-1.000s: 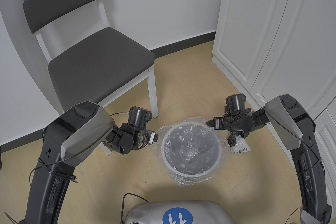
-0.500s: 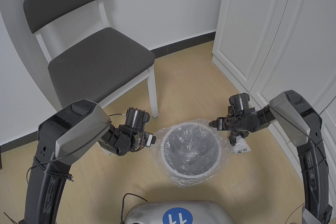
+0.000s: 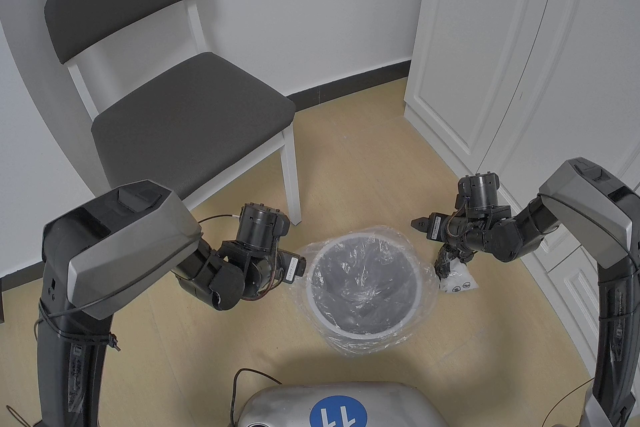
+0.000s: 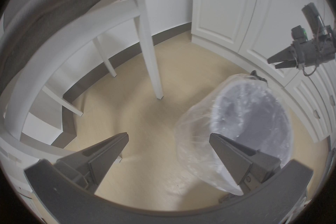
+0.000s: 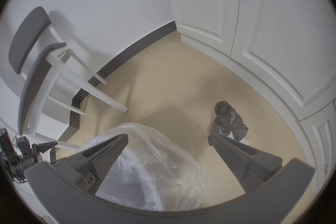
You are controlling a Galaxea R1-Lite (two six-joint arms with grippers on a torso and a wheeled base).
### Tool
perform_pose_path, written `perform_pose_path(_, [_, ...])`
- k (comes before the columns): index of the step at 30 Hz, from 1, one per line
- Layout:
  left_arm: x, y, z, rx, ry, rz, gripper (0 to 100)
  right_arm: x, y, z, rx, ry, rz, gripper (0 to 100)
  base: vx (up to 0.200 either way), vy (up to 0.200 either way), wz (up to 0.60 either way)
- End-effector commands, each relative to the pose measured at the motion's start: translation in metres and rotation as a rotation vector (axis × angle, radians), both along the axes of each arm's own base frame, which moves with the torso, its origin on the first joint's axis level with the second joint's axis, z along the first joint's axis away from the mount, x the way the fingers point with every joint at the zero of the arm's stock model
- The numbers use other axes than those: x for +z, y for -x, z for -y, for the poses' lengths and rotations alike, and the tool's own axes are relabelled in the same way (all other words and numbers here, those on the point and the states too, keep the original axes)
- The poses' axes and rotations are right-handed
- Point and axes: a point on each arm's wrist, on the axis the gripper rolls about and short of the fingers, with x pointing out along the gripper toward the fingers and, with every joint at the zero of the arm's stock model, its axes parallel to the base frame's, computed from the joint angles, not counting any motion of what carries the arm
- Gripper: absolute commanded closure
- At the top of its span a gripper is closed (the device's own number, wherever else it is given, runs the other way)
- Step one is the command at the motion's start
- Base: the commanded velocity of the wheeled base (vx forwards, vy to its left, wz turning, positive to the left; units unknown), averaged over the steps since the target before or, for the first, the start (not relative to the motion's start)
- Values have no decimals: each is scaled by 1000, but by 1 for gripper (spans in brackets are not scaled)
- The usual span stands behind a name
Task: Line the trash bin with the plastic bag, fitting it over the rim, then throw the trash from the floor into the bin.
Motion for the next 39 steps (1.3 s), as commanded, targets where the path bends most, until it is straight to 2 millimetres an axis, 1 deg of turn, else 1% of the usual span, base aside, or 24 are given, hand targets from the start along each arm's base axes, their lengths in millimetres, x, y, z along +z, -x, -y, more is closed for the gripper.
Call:
perform_pose_path(1, [17,28,26,-82,4,15,0,14,8,4,-12,-14,18,0,0,0,0])
perform_pose_path(4, [11,39,40,-126,-18,-9,0,22,12,12,-23,-6,23,0,0,0,0])
perform_pose_path(5, [11,39,40,-126,-18,-9,0,22,12,12,-23,-6,23,0,0,0,0])
perform_pose_path(6, [4,41,46,-126,-44,-17,0,26,13,23,-34,8,30,0,0,0,0])
perform_pose_path(7, [-3,42,50,-116,-74,-26,0,28,12,29,-37,21,37,0,0,0,0])
perform_pose_path(8, [-4,42,51,-117,-78,-28,0,28,12,31,-38,24,37,0,0,0,0])
perform_pose_path(9, [-9,40,61,-95,-123,-26,0,30,12,41,-48,42,43,0,0,0,0])
perform_pose_path(10, [-10,40,62,-91,-131,-27,0,31,12,42,-50,43,43,0,0,0,0])
perform_pose_path(11, [-14,38,66,-68,-173,-41,0,33,13,49,-57,52,44,0,0,0,0])
perform_pose_path(14, [-16,37,80,-40,-228,-41,0,40,14,56,-58,55,62,0,0,0,0])
perform_pose_path(15, [-15,36,80,-38,-229,-40,0,40,13,57,-60,55,62,0,0,0,0])
perform_pose_path(16, [-16,36,88,-29,-248,-27,0,44,15,59,-63,53,69,0,0,0,0])
perform_pose_path(17, [-17,36,91,-28,-255,-24,0,44,15,59,-63,54,69,0,0,0,0])
perform_pose_path(18, [-17,34,98,-22,-269,-14,0,45,16,62,-69,54,69,0,0,0,0])
perform_pose_path(21, [-22,30,107,1,-318,-17,0,46,16,67,-76,64,73,0,0,0,0])
perform_pose_path(24, [-32,25,110,19,-355,-39,0,52,17,71,-80,71,88,0,0,0,0])
perform_pose_path(31, [-39,22,111,75,-426,-23,0,60,22,79,-81,86,100,0,0,0,0])
perform_pose_path(34, [-38,18,110,97,-443,-22,0,60,23,81,-82,90,102,0,0,0,0])
perform_pose_path(39, [-34,23,104,122,-495,-38,0,62,28,81,-76,88,97,0,0,0,0])
